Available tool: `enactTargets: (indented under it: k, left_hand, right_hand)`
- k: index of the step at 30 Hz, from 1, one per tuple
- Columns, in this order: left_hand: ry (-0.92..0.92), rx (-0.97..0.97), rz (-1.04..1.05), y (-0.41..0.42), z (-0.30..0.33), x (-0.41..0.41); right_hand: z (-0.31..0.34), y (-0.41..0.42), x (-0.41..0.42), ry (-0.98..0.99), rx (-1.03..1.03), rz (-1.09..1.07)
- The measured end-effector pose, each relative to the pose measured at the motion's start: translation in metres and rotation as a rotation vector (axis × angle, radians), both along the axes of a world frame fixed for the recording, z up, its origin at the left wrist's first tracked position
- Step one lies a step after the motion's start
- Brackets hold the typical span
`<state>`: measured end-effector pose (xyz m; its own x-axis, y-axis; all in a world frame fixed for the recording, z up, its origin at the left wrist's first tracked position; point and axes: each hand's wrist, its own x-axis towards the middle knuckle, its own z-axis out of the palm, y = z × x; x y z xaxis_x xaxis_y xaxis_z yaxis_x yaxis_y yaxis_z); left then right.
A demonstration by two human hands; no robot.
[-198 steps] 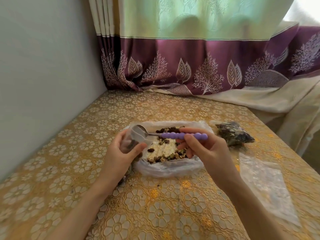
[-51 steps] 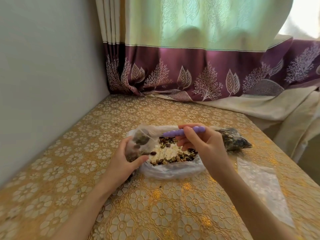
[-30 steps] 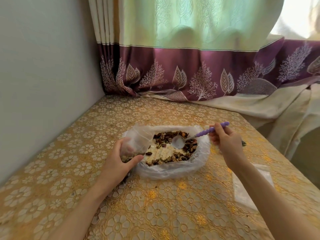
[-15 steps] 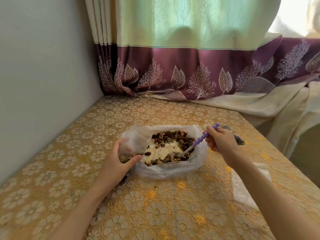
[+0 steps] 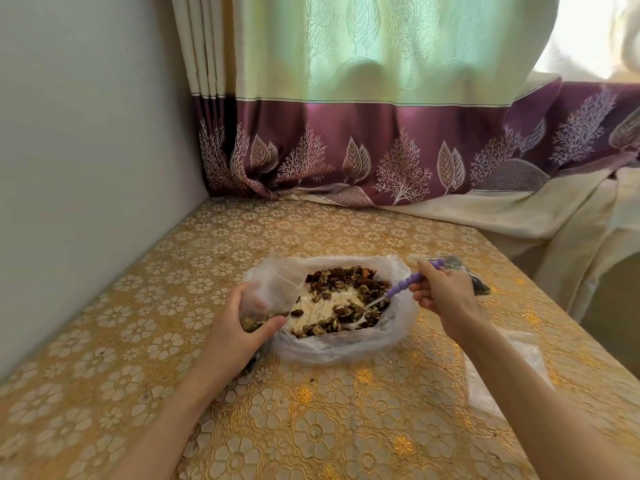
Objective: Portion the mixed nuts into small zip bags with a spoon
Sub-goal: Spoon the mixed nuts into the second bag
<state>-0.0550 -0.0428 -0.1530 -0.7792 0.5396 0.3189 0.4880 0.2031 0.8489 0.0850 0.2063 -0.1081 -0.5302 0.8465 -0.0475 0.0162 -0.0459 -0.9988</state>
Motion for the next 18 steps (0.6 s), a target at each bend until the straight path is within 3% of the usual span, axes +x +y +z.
enactTargets:
  k: [12, 18]
  left_hand:
    - [0.006, -0.005, 0.0, 0.0, -0.002, -0.001]
    - [-0.009, 0.026, -0.024, -0.001, -0.003, -0.003]
  right_hand:
    - [0.051, -0.028, -0.026, 0.185, -0.035, 0.075]
    - [0.07, -0.063, -0.049, 0.186, 0.216, 0.204]
